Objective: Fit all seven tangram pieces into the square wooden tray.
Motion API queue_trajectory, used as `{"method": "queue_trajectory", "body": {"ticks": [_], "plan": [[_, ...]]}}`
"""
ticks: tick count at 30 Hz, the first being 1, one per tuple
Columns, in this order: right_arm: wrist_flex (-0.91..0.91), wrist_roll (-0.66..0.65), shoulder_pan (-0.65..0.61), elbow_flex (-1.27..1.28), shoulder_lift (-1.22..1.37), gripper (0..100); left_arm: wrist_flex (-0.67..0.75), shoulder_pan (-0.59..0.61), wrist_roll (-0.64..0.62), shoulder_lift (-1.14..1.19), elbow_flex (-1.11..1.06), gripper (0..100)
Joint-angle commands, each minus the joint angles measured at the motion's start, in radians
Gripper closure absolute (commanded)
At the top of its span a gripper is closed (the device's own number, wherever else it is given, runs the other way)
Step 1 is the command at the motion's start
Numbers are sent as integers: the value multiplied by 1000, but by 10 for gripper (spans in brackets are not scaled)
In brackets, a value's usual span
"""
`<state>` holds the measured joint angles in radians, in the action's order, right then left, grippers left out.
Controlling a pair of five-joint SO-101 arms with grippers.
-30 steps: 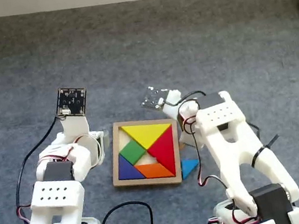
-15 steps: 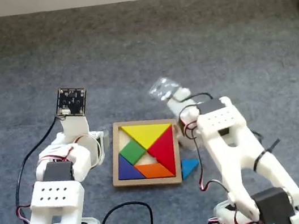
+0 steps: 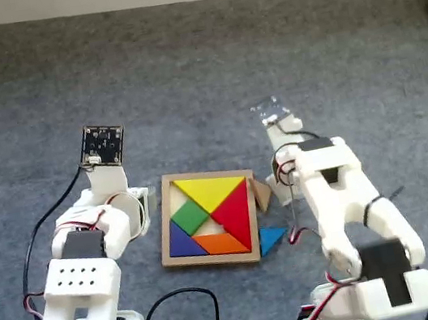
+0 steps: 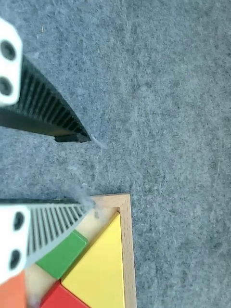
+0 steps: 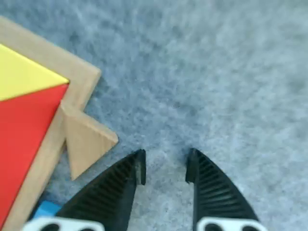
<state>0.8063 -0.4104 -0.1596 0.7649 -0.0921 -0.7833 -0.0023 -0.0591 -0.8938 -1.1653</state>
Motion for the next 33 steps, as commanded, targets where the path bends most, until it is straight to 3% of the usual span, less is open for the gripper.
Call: {"method": "queue_trajectory", "body": {"ticks": [1,6,12,19,29,33], "plan": [[-10,5,-33,-5,-1,882,21,15,-3,-24,7,800],[76,9,-145,-15,-79,882,21,15,-3,-24,7,800],[231,9,-282,-77,-371,882,21,15,-3,-24,7,800],[272,5,-272,-64,-687,882,21,15,-3,-27,7,800],[96,11,-122,84,-519,878,21,15,-3,-27,7,800],[101,193,-130,35,-383,812,21,15,-3,-27,7,800]]}}
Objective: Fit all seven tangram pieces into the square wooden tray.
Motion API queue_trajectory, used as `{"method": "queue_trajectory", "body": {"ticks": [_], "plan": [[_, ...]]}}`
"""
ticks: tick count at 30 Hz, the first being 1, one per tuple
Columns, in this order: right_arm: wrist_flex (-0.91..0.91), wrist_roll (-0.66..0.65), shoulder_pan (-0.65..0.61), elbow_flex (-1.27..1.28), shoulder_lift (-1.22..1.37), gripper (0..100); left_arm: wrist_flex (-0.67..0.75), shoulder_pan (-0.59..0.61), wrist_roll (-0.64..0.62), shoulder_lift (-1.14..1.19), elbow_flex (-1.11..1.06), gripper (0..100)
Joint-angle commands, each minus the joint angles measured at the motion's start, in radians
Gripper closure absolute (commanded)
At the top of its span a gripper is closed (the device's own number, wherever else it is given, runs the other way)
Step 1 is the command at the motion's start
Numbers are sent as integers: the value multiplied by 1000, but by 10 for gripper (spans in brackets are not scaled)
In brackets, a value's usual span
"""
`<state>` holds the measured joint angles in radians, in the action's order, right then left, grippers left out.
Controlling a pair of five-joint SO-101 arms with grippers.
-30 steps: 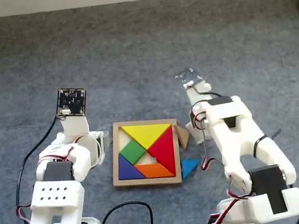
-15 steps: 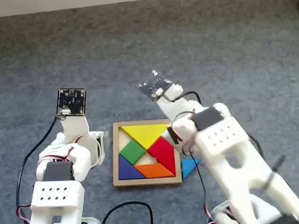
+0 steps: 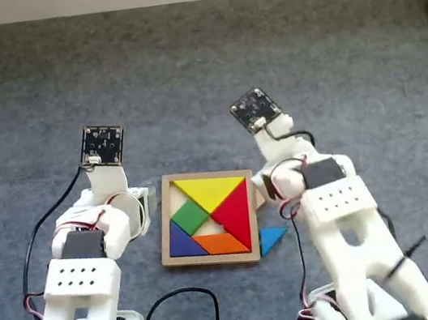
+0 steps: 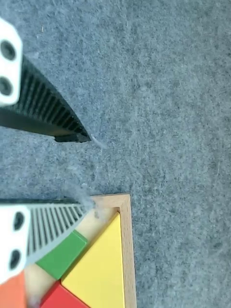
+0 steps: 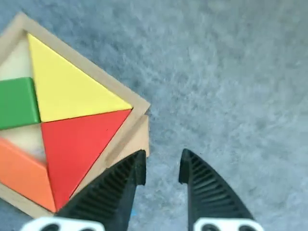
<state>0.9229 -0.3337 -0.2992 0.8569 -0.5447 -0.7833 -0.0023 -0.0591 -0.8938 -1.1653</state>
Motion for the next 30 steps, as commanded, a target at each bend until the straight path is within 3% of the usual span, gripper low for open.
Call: {"method": "queue_trajectory", "body": {"ticks": [1,7,21,26,30], "plan": [[1,160,2,-87,105,777,21,15,-3,-27,7,800],[119,270,-73,-280,329,717,21,15,-3,-27,7,800],[113,265,-102,-426,645,719,21,15,-3,-27,7,800],[67,259,-97,-424,697,813,21,15,-3,-27,7,800],[62,172,-96,-421,694,871,21,15,-3,-27,7,800]]}}
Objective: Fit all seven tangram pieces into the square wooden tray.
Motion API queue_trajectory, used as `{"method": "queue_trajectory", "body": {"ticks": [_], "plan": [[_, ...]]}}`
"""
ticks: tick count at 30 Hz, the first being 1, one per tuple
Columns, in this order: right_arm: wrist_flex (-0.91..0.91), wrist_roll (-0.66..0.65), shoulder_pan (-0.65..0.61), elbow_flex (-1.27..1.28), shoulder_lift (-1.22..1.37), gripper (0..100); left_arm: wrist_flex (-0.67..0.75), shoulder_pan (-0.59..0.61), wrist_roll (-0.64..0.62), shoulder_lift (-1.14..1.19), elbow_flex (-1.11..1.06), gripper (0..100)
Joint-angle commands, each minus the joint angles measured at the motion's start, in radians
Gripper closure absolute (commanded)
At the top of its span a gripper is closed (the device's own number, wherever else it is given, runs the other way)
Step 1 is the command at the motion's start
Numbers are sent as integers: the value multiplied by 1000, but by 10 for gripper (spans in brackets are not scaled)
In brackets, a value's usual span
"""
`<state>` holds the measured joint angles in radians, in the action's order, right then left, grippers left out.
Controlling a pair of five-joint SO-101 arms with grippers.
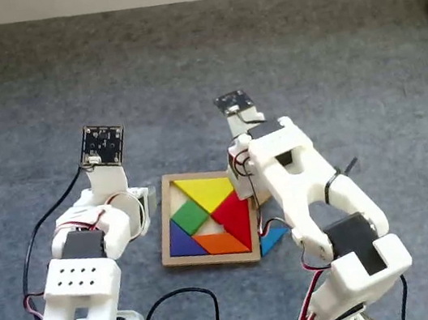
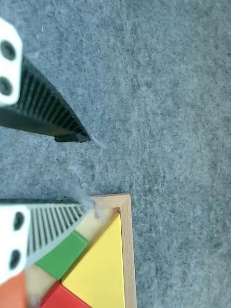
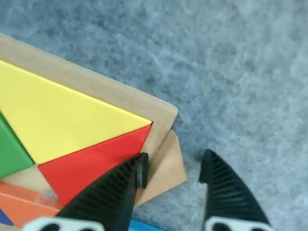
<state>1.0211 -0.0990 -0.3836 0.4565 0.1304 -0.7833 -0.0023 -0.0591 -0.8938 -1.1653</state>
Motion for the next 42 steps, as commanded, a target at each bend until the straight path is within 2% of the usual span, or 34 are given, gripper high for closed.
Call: {"method": "queue_trajectory", "body": {"ticks": [1,6,15,21,26,31,37,42], "plan": [[-36,-81,-10,-21,13,889,21,15,-3,-27,7,800],[-41,-141,19,-16,-114,965,21,15,-3,-28,7,800],[-91,-143,21,154,-303,965,21,15,-3,-27,7,800],[-96,-143,-41,249,-464,965,21,15,-3,-27,7,800],[-96,-143,33,282,-550,964,37,15,-3,-21,5,800],[-93,-141,104,280,-461,964,37,16,-3,-21,5,800],[-88,-141,108,271,-257,964,37,16,-3,-21,5,800],[-1,-141,104,231,-211,964,37,16,-3,-21,5,800]]}}
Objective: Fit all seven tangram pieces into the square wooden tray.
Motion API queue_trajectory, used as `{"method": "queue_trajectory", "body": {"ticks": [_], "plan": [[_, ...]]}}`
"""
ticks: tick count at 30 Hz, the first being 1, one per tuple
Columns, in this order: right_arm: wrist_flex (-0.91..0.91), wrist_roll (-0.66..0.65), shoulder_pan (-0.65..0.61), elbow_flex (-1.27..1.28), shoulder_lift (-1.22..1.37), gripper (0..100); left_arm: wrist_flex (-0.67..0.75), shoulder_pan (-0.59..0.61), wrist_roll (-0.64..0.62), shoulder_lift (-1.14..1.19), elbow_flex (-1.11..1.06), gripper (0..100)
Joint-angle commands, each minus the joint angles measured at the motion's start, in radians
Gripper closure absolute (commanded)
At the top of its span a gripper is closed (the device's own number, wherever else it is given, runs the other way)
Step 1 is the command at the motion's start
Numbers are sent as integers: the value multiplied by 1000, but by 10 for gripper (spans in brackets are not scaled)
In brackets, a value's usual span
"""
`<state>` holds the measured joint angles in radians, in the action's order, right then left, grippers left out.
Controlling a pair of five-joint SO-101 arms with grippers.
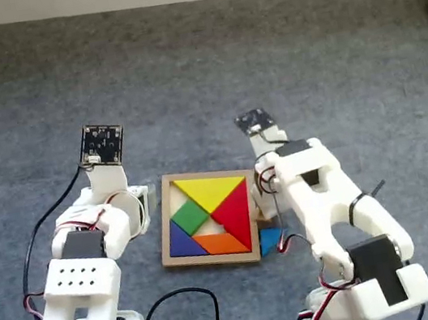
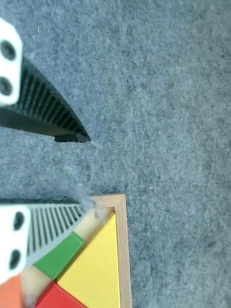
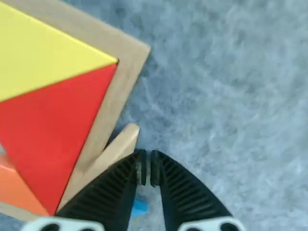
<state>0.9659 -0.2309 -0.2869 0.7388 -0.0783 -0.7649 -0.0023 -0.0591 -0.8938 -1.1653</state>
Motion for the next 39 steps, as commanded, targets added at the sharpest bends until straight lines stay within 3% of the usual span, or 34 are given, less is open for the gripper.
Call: {"method": "queue_trajectory", "body": {"ticks": [1,12,23,26,31,34,39], "plan": [[70,-9,4,-61,-2,964,18,16,-3,-21,5,800],[165,-11,-171,-117,-35,964,23,16,-3,-21,5,800],[202,-9,-289,-81,-479,964,23,16,-3,-21,5,800],[199,-9,-259,-30,-579,964,23,16,-3,-21,5,800],[173,-5,-88,48,-714,964,18,-1,-3,-25,5,797],[48,-2,35,128,-756,964,15,-53,23,-28,10,796],[-240,87,119,331,-800,964,-6,-185,64,-28,15,796]]}}
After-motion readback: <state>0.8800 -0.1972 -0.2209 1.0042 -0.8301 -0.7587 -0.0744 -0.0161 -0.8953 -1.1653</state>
